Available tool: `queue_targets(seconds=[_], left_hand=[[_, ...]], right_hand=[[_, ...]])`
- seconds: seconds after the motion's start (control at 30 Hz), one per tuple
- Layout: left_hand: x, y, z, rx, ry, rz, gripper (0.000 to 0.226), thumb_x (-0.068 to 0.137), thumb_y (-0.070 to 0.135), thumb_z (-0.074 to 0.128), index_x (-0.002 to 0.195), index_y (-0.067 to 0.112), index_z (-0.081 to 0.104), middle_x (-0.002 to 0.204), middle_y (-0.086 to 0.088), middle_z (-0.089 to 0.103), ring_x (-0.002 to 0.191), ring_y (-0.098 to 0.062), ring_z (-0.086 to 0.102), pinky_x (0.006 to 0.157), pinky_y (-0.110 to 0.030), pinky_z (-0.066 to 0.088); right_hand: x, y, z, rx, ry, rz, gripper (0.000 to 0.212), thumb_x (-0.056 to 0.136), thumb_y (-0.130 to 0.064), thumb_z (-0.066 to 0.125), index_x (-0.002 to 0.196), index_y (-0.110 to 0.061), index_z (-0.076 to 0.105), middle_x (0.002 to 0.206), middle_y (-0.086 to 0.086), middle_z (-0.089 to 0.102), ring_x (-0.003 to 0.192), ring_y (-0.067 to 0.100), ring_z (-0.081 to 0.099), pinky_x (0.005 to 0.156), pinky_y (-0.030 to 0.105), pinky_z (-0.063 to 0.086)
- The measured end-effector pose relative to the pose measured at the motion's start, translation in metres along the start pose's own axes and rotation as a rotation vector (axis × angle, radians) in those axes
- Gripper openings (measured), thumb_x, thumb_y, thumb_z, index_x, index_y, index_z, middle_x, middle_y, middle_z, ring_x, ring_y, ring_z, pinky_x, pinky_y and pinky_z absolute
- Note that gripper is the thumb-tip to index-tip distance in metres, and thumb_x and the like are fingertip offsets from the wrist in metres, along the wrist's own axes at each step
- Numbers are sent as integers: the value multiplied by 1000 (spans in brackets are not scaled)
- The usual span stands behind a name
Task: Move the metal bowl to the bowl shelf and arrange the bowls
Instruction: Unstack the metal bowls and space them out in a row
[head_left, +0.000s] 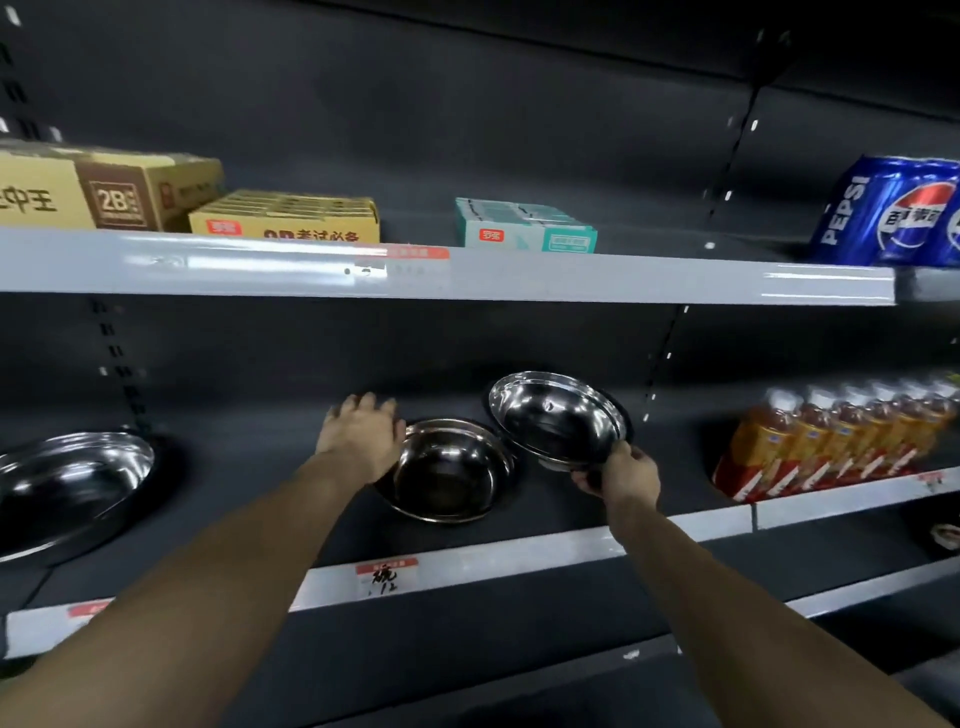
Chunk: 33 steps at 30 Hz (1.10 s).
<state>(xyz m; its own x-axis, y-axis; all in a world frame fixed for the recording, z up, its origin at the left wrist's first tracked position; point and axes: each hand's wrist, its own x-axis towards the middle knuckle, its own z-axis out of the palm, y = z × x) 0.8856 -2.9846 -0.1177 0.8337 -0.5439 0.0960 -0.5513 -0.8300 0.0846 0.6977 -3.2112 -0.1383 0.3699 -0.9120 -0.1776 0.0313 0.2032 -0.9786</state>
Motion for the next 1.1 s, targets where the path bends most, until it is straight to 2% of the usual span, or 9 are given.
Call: queue_targets(seconds=[0.1, 0.2, 0.37, 0.57, 0.67, 0.77, 0.87, 0.97, 1.1], left_hand=[[-10, -30, -1, -71, -47, -142, 49, 102, 39, 32, 142, 13, 43, 144, -13, 45, 133, -33, 43, 108, -45, 37], [-21, -50, 0, -62, -68, -207, 50, 102, 38, 32, 145, 13, 41, 146, -13, 45, 133, -34, 43, 106, -45, 38], [-37, -66, 3, -19, -81, -233, 51, 103, 39, 32, 145, 12, 41, 147, -12, 43, 134, -33, 42, 107, -44, 37], [-48, -69, 7, 12, -93, -243, 50, 103, 40, 31, 139, 10, 49, 144, -12, 46, 132, -33, 44, 106, -43, 39], [-50, -66, 8, 14, -96, -234, 49, 103, 39, 31, 137, 9, 51, 143, -13, 47, 132, -32, 44, 106, -43, 39], [-51, -60, 10, 22, -93, -216, 49, 103, 39, 31, 136, 9, 52, 142, -13, 48, 131, -32, 45, 106, -43, 39], [-53, -57, 11, 33, -86, -203, 49, 103, 39, 31, 135, 9, 53, 140, -13, 49, 130, -31, 45, 107, -42, 38], [-56, -56, 11, 26, -75, -201, 49, 103, 38, 31, 134, 9, 54, 139, -12, 50, 129, -31, 45, 107, -42, 38], [-63, -59, 12, 26, -73, -228, 49, 103, 38, 31, 134, 8, 54, 140, -13, 49, 130, -32, 45, 107, -41, 37]], right_hand=[[-10, 10, 32, -73, -104, -12, 28, 98, -17, 38, 80, -9, 57, 56, 15, 68, 46, 27, 66, 45, 29, 56], [-19, 24, 57, -149, -210, -20, 27, 99, -21, 39, 86, -7, 58, 46, 7, 66, 44, 25, 67, 47, 30, 56], [-31, 39, 78, -302, -318, -40, 26, 103, -21, 36, 102, -5, 56, 58, 14, 67, 44, 26, 68, 52, 34, 61], [-33, 48, 79, -509, -299, -103, 29, 104, -25, 34, 103, -4, 54, 79, 23, 72, 36, 16, 64, 35, 15, 45], [-31, 51, 75, -607, -276, -136, 32, 103, -25, 37, 99, -2, 59, 82, 20, 71, 30, 11, 59, 31, 14, 39], [-27, 55, 70, -675, -268, -151, 33, 99, -24, 41, 102, 0, 64, 83, 19, 70, 48, 21, 64, 41, 21, 41], [-26, 58, 66, -662, -265, -150, 32, 96, -30, 47, 110, -4, 57, 101, 20, 68, 68, 33, 71, 45, 25, 47], [-28, 62, 66, -541, -312, -86, 31, 93, -33, 55, 115, -10, 51, 102, 16, 68, 46, 23, 68, 40, 26, 51], [-26, 67, 73, -433, -358, -23, 38, 91, -19, 59, 125, -5, 48, 106, 17, 68, 44, 24, 70, 41, 24, 54]])
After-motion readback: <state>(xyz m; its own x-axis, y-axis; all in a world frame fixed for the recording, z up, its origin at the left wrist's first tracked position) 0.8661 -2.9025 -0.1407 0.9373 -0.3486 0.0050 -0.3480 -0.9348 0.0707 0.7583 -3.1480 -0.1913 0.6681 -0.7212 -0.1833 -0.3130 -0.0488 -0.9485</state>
